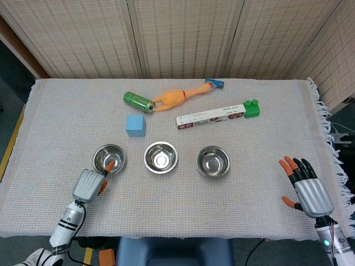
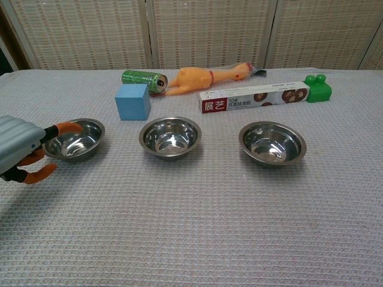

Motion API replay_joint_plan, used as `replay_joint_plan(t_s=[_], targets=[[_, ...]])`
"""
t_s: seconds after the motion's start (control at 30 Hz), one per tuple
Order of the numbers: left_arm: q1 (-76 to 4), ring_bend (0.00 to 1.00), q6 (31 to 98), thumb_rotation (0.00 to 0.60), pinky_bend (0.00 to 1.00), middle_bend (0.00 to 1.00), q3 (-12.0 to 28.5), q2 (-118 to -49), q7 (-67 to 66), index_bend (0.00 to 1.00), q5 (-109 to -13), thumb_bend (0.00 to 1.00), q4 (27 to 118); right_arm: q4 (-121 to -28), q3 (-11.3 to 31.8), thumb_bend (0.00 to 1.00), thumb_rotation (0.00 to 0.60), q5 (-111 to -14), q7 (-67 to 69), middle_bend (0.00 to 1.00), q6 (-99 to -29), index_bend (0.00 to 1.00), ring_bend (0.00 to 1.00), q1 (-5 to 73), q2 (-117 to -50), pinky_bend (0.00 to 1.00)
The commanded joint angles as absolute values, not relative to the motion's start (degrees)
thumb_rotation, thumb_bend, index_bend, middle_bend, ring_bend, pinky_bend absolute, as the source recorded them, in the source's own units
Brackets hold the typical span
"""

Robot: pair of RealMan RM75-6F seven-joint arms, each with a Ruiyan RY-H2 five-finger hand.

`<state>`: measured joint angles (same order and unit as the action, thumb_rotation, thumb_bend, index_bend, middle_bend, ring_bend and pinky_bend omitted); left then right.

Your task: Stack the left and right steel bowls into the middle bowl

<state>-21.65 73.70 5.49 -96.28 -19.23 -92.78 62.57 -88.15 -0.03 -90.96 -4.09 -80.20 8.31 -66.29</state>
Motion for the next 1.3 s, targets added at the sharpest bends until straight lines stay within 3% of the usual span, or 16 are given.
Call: replay_joint_plan(t_s=[0.03, 0.3, 0.47, 0.6, 0.7, 0.93, 1.3], targets=[[-23.0, 1.00, 74.5, 0.600, 1.00, 1.00, 5.8, -99.8, -18.0, 0.23, -92.6, 0.42, 57.2, -88.1, 0.0, 0.08, 0.600, -90.5, -4.3, 0.00, -79.6, 0.00, 0.00, 8.5, -66.3, 0.00], [-25.2, 1.00, 74.7, 0.600, 1.00, 1.00, 5.6, -104.7, -13.5, 0.53, -92.3, 0.42, 47.6, -88.2, 0.2, 0.08, 0.600, -89.7, -4.7, 0.00, -79.0, 0.00, 0.00, 8.6, -66.4, 0.00], [-26.0, 1.00, 76.8, 0.600, 1.00, 1.00, 5.6, -107.0, -11.2, 0.62, -92.4, 0.43, 42.4, -88.3, 0.2, 0.08, 0.600, -89.5, -5.1, 0.00, -78.7, 0.00, 0.00, 8.7, -66.4, 0.00], [-26.5, 1.00, 79.3, 0.600, 1.00, 1.00, 5.3, -108.2, -9.3, 0.67, -93.0, 0.52, 39.5, -88.3, 0.2, 0.08, 0.600, -89.4, -5.2, 0.00, -78.6, 0.00, 0.00, 8.7, -66.5, 0.00], [-26.9, 1.00, 82.7, 0.600, 1.00, 1.00, 5.5, -109.1, -7.7, 0.69, -93.8, 0.56, 37.8, -88.4, 0.1, 0.08, 0.600, -89.3, -5.2, 0.00, -78.5, 0.00, 0.00, 8.8, -66.4, 0.00], [-30.5, 1.00, 85.5, 0.600, 1.00, 1.00, 7.1, -108.6, -8.6, 0.69, -94.6, 0.56, 41.7, -88.6, -0.1, 0.08, 0.600, -89.5, -5.0, 0.00, -78.0, 0.00, 0.00, 9.0, -66.2, 0.00], [-37.4, 1.00, 78.9, 0.600, 1.00, 1.00, 8.0, -112.9, -14.8, 0.67, -94.0, 0.54, 46.3, -89.0, -0.1, 0.08, 0.600, -89.0, -4.2, 0.00, -77.9, 0.00, 0.00, 8.9, -65.5, 0.00]])
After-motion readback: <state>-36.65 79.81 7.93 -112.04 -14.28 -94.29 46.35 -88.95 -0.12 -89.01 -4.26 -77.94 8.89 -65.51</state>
